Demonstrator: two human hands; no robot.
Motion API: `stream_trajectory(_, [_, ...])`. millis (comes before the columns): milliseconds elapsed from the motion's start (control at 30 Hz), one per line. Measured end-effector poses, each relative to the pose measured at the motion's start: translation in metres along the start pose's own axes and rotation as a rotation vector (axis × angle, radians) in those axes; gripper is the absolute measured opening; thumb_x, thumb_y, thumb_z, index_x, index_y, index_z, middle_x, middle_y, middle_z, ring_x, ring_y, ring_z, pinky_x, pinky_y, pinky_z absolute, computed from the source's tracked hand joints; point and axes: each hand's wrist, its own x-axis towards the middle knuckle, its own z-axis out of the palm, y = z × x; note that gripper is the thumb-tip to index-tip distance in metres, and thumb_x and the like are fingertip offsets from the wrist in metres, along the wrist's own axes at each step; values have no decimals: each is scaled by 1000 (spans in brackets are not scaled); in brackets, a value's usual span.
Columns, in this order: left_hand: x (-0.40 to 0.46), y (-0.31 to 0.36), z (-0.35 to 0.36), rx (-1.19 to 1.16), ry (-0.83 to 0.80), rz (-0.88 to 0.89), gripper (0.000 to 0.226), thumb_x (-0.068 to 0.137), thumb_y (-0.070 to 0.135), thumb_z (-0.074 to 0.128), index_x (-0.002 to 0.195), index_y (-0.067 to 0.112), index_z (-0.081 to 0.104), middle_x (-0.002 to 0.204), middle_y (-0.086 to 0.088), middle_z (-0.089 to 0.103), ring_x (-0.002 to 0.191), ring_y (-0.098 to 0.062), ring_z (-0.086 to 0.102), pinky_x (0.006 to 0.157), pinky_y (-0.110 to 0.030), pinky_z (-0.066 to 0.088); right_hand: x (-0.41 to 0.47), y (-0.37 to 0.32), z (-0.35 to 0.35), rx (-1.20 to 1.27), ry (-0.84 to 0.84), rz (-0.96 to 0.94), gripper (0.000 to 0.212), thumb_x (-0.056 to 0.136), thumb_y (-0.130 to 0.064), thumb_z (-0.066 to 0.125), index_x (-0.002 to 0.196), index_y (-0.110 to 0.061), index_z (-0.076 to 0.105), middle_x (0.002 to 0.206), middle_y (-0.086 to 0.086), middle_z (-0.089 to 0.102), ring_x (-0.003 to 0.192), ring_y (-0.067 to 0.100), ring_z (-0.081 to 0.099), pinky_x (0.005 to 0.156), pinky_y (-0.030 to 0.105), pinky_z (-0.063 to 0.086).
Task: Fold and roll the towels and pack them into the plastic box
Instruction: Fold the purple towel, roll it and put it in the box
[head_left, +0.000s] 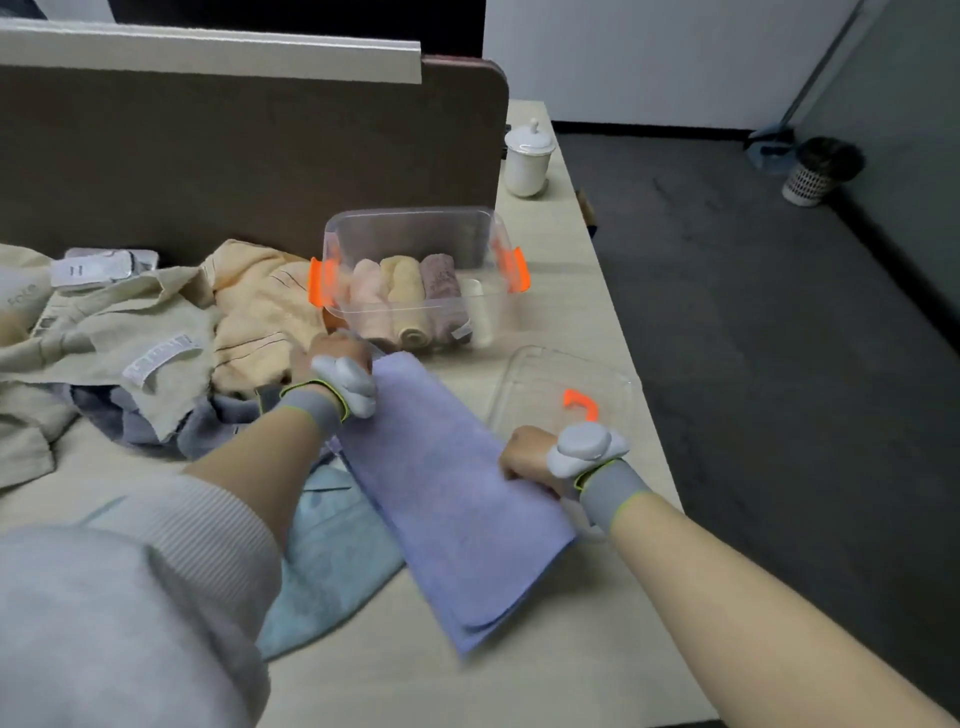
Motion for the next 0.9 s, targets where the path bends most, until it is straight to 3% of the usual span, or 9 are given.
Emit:
stream_trajectory(100, [-14, 2, 35, 23, 1, 49, 42, 80, 18, 56, 121, 23, 55, 139, -5, 36, 133, -28, 29, 110, -44, 24, -5, 2, 32, -119, -95, -16, 10, 90, -22, 46, 99, -17, 47, 113, 9, 52, 106, 21, 52, 74, 24, 37])
stream_trajectory(167, [-25, 7, 55, -87, -22, 73, 37, 85, 17, 55, 122, 20, 54, 135, -6, 40, 131, -28, 33, 105, -37, 30, -6, 4, 43, -81, 14, 16, 25, 95, -15, 41, 120, -10, 39, 133, 11, 49, 123, 26, 49, 75, 24, 37])
stream_trajectory(233, [-39, 13, 70, -205, -58, 90, 32, 88, 14, 53, 120, 15, 56, 131, -9, 45, 126, -29, 41, 101, -31, 34, -3, 3, 51, 4, 115, 45, 39, 92, -12, 45, 128, -4, 36, 131, 15, 51, 119, 32, 54, 74, 30, 37])
stream_trajectory(300, [-55, 18, 86, -327, -89, 85, 27, 90, 12, 51, 115, 9, 59, 126, -13, 51, 119, -30, 49, 95, -29, 38, 0, 2, 59, 51, 179, 21, 39, 90, -13, 48, 126, -4, 37, 129, 16, 49, 114, 36, 55, 75, 33, 39])
stream_trajectory(467, [-95, 30, 121, -378, -50, 44, 24, 88, 22, 55, 107, 12, 64, 119, -12, 55, 114, -30, 52, 92, -31, 42, -10, 14, 75, 45, 279, -82, 43, 91, -19, 50, 130, -10, 35, 131, 14, 40, 112, 37, 54, 85, 39, 45])
stream_trajectory(567, [-119, 37, 131, -413, 62, -39, 22, 86, 24, 58, 104, 15, 66, 114, -10, 54, 114, -29, 51, 91, -33, 43, -19, 29, 82, 102, 294, -169, 54, 91, -20, 51, 139, -14, 29, 138, 12, 36, 118, 35, 51, 90, 37, 43])
stream_trajectory(733, [-151, 58, 148, -580, -14, -50, 25, 84, 19, 64, 105, 6, 65, 80, 4, 38, 105, -30, 57, 85, -25, 41, -32, 53, 90, 95, 228, -307, 56, 92, -9, 47, 144, -12, 27, 141, 15, 32, 124, 32, 46, 99, 33, 38])
stream_trajectory(900, [-178, 72, 166, -547, -29, -70, 27, 85, 7, 58, 111, 5, 63, 100, -1, 33, 109, -30, 54, 87, -22, 39, -42, 66, 99, 18, 199, -370, 48, 94, -14, 48, 141, -9, 36, 141, 15, 34, 126, 29, 45, 97, 26, 29])
